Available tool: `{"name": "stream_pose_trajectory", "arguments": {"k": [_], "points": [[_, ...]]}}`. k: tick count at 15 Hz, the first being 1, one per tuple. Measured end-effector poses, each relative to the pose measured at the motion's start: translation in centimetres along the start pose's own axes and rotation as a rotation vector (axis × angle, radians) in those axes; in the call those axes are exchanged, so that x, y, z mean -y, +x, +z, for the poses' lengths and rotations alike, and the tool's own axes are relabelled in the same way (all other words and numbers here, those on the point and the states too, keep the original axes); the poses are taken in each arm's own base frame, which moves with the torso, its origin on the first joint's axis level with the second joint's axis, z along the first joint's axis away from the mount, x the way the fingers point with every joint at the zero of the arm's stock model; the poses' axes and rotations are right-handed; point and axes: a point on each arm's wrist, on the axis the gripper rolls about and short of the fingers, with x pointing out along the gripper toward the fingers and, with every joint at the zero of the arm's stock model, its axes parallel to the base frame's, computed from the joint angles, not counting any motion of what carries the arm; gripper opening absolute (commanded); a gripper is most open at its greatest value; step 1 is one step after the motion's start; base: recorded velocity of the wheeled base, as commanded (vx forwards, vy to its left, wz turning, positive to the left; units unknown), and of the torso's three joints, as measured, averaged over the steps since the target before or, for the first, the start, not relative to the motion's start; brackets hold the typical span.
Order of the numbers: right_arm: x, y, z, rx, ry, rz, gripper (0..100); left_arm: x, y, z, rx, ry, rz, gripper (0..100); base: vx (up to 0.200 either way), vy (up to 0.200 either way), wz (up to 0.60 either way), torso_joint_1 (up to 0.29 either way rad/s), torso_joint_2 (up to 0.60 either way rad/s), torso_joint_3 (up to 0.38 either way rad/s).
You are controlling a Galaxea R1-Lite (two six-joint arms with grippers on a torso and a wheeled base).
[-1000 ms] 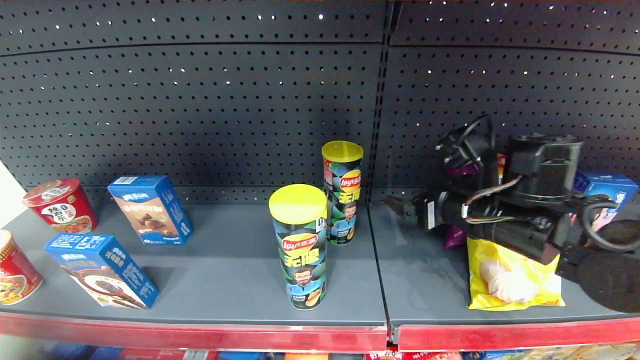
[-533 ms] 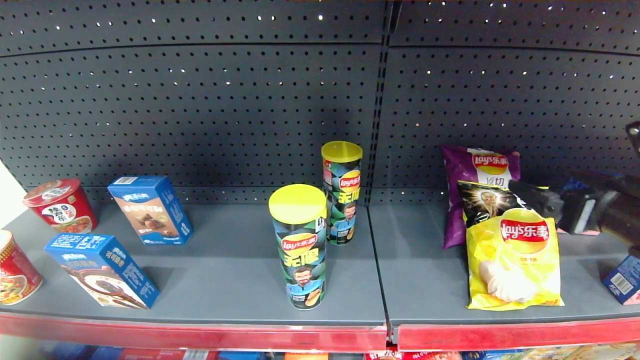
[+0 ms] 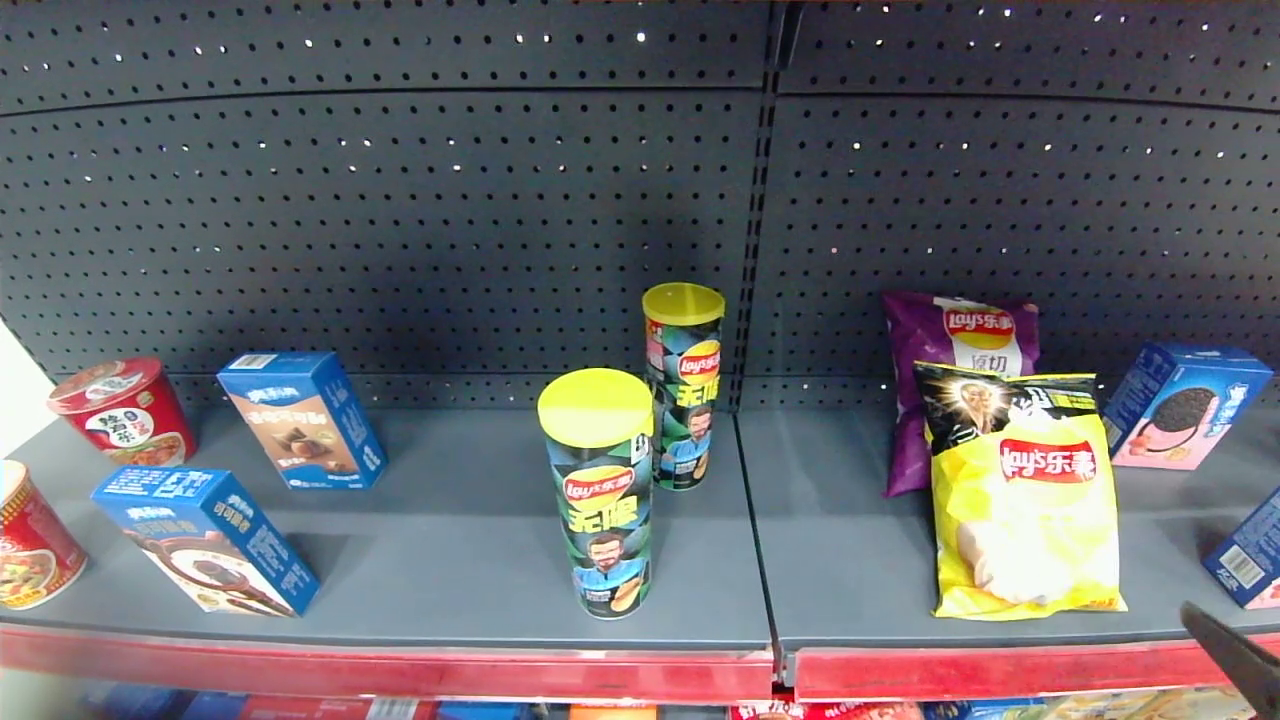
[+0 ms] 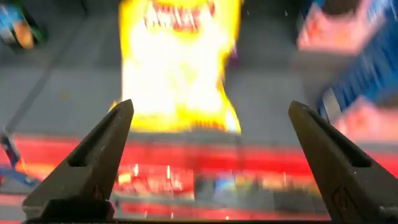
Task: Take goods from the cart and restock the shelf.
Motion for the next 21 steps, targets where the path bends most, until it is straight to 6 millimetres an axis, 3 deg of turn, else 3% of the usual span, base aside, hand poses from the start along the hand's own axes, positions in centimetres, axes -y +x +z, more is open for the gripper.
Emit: {"name": "stream_pose_trajectory", "arguments": {"k": [4,7,8,10,12,21], "points": [[0.2,-3.5,-4.2,-0.103,0.038,0.054,100,0.0,0.0,0.0,0.0,0.0,0.0,100,0.0,0.0,0.0,0.0,0.0,0.0],[-0.1,-5.9,-5.8,-0.007,0.046,0.081,100,0.0,0.0,0.0,0.0,0.0,-0.001,100,0.0,0.0,0.0,0.0,0.0,0.0],[0.0,-6.3,-6.1,0.03,0.041,0.007,100,0.0,0.0,0.0,0.0,0.0,0.0,100,0.0,0.0,0.0,0.0,0.0,0.0],[0.3,-6.9,-6.8,0.056,0.036,-0.149,100,0.0,0.0,0.0,0.0,0.0,0.0,100,0.0,0.0,0.0,0.0,0.0,0.0],[0.2,-7.3,-7.2,0.088,-0.018,-0.063,100,0.0,0.0,0.0,0.0,0.0,0.0,100,0.0,0.0,0.0,0.0,0.0,0.0],[0.2,-7.7,-7.5,0.131,-0.01,-0.048,100,0.0,0.0,0.0,0.0,0.0,0.0,100,0.0,0.0,0.0,0.0,0.0,0.0]]}}
